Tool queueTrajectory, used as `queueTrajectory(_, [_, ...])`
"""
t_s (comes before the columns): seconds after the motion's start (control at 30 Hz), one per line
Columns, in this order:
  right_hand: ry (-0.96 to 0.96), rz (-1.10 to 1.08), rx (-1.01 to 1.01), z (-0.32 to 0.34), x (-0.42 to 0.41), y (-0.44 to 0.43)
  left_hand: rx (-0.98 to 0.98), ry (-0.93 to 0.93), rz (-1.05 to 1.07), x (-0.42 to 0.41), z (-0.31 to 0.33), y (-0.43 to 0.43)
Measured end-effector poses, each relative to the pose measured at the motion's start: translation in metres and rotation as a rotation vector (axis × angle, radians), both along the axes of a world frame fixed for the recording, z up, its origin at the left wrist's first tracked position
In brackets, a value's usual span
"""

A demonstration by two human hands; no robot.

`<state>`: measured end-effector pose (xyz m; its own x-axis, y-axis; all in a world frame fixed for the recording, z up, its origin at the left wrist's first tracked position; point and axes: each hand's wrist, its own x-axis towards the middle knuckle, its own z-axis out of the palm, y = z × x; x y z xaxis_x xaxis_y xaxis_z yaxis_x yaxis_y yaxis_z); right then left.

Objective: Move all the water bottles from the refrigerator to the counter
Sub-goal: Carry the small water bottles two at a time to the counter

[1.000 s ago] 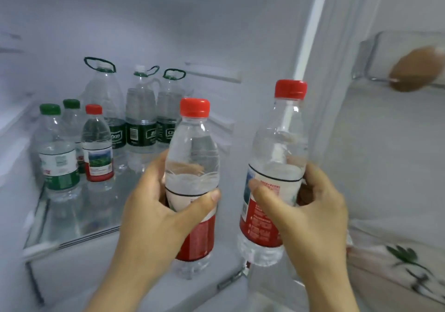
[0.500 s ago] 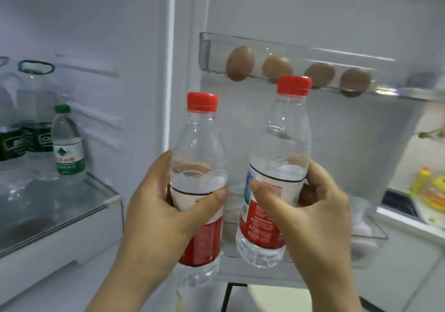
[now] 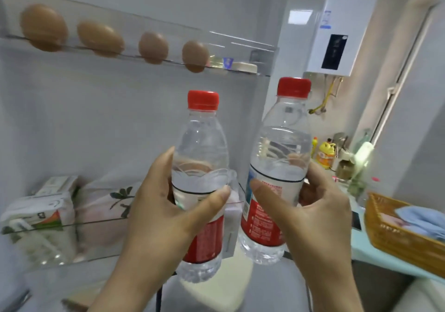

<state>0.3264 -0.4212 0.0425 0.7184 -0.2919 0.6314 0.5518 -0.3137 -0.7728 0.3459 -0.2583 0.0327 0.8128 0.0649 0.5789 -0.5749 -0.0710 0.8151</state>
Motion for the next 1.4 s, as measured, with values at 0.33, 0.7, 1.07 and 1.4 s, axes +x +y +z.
queueTrajectory(0.33, [0.067, -0.310, 0.059, -0.014, -0.029, -0.096, -0.031, 0.098, -0.405, 0.020, -0.011, -0.109])
queueTrajectory(0.7, [0.069, -0.777, -0.009, -0.012, -0.057, -0.131, -0.004, 0.058, -0.802, 0.049, -0.009, -0.180])
queueTrajectory(1.07, [0.117, -1.169, 0.052, -0.023, -0.118, -0.147, 0.061, 0.052, -1.176, 0.024, -0.019, -0.249])
queueTrajectory(1.4, [0.126, -1.386, 0.085, -0.028, -0.208, -0.183, 0.084, 0.010, -1.395, -0.054, -0.022, -0.325])
